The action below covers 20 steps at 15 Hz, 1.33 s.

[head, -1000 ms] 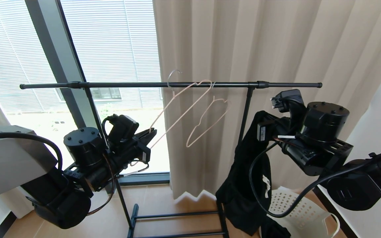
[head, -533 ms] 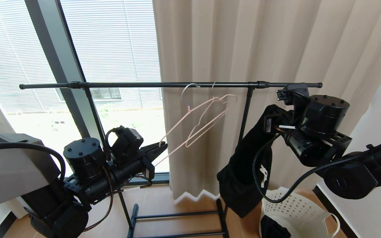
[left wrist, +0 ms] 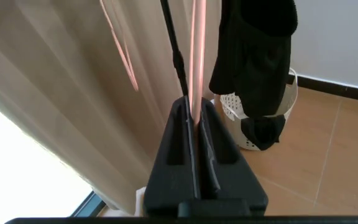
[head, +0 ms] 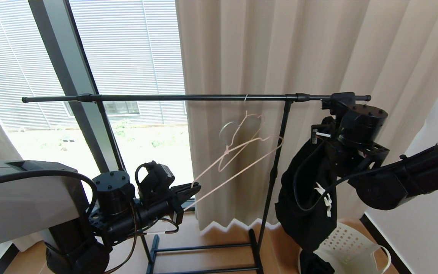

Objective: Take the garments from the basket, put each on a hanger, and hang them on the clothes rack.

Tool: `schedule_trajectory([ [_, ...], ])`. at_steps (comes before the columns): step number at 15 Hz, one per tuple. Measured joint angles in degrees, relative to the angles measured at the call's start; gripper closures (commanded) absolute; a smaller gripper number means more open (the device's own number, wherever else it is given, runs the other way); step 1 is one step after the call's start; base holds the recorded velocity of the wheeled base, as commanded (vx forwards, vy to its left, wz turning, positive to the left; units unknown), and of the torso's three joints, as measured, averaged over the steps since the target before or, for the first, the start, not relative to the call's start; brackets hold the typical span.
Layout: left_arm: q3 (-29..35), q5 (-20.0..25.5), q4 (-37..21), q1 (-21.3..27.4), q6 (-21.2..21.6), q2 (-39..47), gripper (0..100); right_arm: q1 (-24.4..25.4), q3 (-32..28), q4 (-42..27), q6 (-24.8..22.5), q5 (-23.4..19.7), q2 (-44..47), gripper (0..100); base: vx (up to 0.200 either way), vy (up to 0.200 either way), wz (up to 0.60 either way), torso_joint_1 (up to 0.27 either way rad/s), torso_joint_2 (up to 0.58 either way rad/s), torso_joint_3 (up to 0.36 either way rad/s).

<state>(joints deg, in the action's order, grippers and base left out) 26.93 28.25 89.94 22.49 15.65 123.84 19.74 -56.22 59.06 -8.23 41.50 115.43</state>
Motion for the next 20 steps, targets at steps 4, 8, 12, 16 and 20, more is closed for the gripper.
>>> schedule_trajectory([
  [4, -1.9, 3.3, 0.0, 0.4, -0.1, 0.2, 100, -0.9, -2.6, 0.0, 0.0, 2.2, 2.8, 100, 0.000, 0.000, 0.00, 0.000, 0.00, 0.000],
  [8, -3.1, 4.6, 0.0, 0.7, -0.1, 0.3, 100, -1.0, -3.4, 0.3, 0.0, 2.4, 4.2, 100, 0.000, 0.000, 0.00, 0.000, 0.00, 0.000],
  [12, -2.9, 4.4, 0.0, 1.7, -2.3, 0.4, 100, 0.0, -3.0, 0.5, 0.1, 3.0, 4.2, 100, 0.000, 0.000, 0.00, 0.000, 0.00, 0.000],
  [16, -1.9, 3.8, 0.0, 2.4, -4.4, 1.0, 100, 3.8, -1.5, 0.8, 0.4, 4.6, 4.0, 100, 0.000, 0.000, 0.00, 0.000, 0.00, 0.000],
  [20, -0.5, 0.4, 0.0, 3.4, -5.5, 2.0, 100, 6.2, -0.5, 0.8, 0.4, 6.0, 4.0, 100, 0.000, 0.000, 0.00, 0.000, 0.00, 0.000],
])
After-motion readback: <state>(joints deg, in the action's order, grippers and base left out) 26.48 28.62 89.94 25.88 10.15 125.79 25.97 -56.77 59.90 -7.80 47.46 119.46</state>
